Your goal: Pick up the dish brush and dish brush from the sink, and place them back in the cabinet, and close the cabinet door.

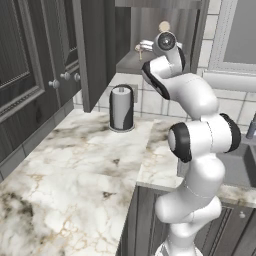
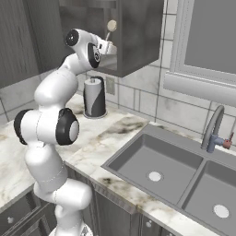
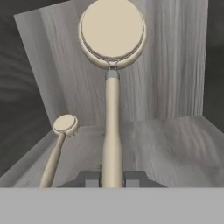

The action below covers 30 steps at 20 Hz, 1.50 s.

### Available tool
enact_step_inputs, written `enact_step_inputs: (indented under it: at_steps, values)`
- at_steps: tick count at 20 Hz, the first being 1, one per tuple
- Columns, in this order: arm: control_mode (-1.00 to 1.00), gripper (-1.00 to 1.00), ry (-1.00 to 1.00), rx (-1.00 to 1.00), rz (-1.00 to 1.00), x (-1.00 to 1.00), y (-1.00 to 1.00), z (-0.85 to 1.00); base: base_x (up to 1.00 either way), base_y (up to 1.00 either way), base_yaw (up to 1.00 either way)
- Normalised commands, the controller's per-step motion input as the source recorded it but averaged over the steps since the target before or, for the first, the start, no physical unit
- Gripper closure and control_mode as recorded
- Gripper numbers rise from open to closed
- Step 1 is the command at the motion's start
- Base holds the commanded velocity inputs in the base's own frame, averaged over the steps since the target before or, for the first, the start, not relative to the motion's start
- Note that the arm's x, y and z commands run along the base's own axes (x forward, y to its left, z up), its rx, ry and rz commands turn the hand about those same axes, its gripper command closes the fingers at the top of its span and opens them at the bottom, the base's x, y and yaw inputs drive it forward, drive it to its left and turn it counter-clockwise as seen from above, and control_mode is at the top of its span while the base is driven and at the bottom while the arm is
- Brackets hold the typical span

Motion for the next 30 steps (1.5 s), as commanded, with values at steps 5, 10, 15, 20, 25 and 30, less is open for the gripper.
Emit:
enact_step_inputs:
  at_steps: [5, 10, 15, 20, 25, 30]
  values:
    - [-1.0, 1.0, 0.0, 0.0, 0.0, 0.2, -0.02, -0.23, 0.0, 0.0, 0.0]
    - [-1.0, 1.0, 0.0, 0.0, 0.0, 0.22, -0.01, -0.23, 0.0, 0.0, 0.0]
    - [-1.0, 1.0, 0.0, -0.01, 0.0, 0.28, 0.0, -0.2, 0.0, 0.0, 0.0]
    - [-1.0, 1.0, 0.0, 0.0, 0.0, 0.37, -0.02, -0.05, 0.0, 0.0, 0.0]
    - [-1.0, 1.0, 0.0, -0.01, 0.0, 0.42, -0.02, -0.09, 0.0, 0.0, 0.0]
    - [-1.0, 1.0, 0.0, 0.0, 0.0, 0.39, -0.05, -0.11, 0.0, 0.0, 0.0]
